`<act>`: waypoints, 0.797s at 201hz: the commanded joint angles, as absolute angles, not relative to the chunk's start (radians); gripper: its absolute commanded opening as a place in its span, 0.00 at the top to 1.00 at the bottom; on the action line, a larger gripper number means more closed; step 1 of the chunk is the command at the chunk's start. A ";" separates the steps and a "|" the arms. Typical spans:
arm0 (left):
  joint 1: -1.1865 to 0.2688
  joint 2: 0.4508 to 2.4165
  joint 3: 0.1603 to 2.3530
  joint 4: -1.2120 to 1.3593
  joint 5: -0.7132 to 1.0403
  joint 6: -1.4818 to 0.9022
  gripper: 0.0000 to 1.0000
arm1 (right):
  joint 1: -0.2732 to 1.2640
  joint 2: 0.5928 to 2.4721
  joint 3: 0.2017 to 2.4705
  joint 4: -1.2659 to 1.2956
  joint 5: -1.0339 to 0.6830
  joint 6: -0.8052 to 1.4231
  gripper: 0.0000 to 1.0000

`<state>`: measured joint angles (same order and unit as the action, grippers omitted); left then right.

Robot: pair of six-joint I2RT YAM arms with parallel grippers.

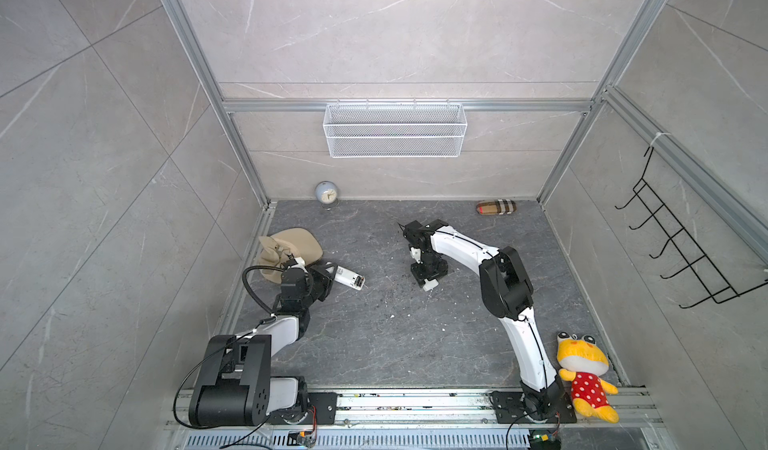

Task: Load the batteries into the remote control
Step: 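Lift the white battery cover with the right gripper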

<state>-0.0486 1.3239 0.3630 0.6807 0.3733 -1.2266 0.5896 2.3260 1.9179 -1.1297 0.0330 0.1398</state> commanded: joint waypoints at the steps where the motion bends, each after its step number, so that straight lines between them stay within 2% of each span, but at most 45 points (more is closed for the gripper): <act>1: -0.055 1.325 0.408 0.717 0.404 -1.244 1.00 | 0.589 2.269 1.862 -1.059 0.034 0.172 0.43; 52: -0.089 1.403 0.490 0.696 0.464 -1.338 1.00 | 0.586 1.975 1.591 -0.652 -0.116 0.235 0.43; 90: -0.131 1.468 0.566 0.700 0.496 -1.413 1.00 | 0.589 1.800 1.432 -0.407 -0.153 0.299 0.43; 130: -0.177 1.541 0.638 0.759 0.550 -1.520 1.00 | 0.622 1.715 1.402 -0.264 -0.201 0.327 0.43; 160: -0.192 1.575 0.691 0.731 0.594 -1.564 1.00 | 0.668 1.719 1.450 -0.233 -0.211 0.310 0.42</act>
<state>-0.1810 1.5642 0.6327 0.6956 0.5243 -1.4956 0.6300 1.7378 1.4166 -0.3115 -0.1761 0.3004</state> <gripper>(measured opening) 0.184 0.575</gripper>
